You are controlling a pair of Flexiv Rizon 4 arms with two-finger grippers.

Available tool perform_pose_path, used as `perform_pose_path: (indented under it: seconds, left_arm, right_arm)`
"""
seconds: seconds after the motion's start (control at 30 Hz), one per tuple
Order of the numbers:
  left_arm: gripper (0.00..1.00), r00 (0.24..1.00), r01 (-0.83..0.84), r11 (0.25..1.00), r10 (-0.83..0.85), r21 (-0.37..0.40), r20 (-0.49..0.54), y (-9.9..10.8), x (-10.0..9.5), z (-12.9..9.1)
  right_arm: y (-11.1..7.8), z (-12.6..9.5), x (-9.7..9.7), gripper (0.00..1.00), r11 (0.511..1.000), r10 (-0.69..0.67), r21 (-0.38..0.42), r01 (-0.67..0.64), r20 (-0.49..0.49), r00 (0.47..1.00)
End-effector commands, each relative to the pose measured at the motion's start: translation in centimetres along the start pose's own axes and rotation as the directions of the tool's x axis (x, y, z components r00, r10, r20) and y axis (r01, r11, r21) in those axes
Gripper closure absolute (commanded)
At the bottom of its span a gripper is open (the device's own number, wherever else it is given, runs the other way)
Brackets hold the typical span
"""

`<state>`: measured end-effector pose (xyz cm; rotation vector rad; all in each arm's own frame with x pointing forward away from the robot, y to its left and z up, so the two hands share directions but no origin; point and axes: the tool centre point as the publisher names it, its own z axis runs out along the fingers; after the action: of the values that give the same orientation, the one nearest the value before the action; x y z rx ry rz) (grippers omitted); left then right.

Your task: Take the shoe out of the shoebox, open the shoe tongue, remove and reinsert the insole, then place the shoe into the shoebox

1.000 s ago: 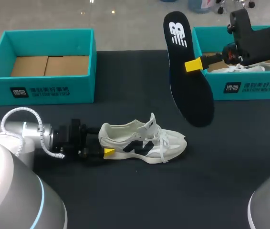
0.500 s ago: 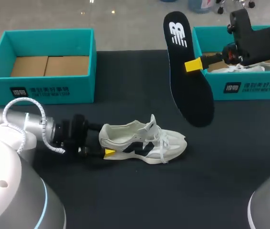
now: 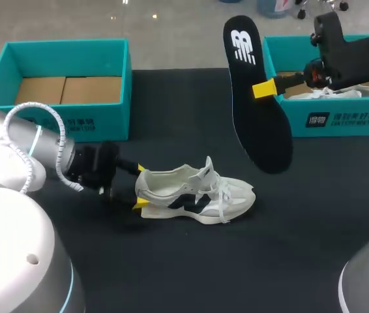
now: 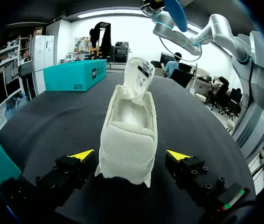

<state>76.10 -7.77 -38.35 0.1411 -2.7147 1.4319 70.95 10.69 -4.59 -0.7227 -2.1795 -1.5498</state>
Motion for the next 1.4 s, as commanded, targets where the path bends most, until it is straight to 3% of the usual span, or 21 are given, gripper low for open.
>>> perform_pose_path:
  seconds: [0.03, 0.23, 0.53, 0.83, 1.27, 1.4]
  left_arm:
    - [0.00, 1.000, 0.002, 0.999, -0.002, -0.052, 0.003, -0.3, 0.2, -0.1]
    - [0.00, 1.000, 0.002, 0.999, -0.002, -0.052, 0.003, -0.3, 0.2, -0.1]
    - [0.00, 0.998, -0.019, 0.926, 0.038, -0.377, 0.042, -1.5, 0.3, -1.1]
    - [0.00, 1.000, -0.026, 0.841, 0.015, -0.540, -0.025, -2.1, 0.0, -1.3]
    - [0.00, 0.997, -0.081, 0.736, 0.047, -0.673, -0.069, -3.9, 1.1, -1.6]
    - [0.00, 0.997, -0.074, 0.702, 0.066, -0.709, -0.039, -4.4, 1.5, -1.8]
  right_arm:
    - [0.0, 0.1, -0.1, 1.00, 1.000, 0.000, 0.001, 0.000, 0.000, 1.000]
    - [0.0, 0.1, -0.1, 1.00, 1.000, 0.000, 0.001, 0.000, 0.000, 1.000]
    - [0.0, 0.1, -0.1, 1.00, 1.000, 0.000, 0.001, 0.000, 0.000, 1.000]
    - [0.0, 0.1, -0.1, 1.00, 1.000, 0.000, 0.001, 0.000, 0.000, 1.000]
    - [0.0, 0.1, -0.1, 1.00, 1.000, 0.000, 0.001, 0.000, 0.000, 1.000]
    - [0.0, 0.1, -0.1, 1.00, 1.000, 0.000, 0.001, 0.000, 0.000, 1.000]
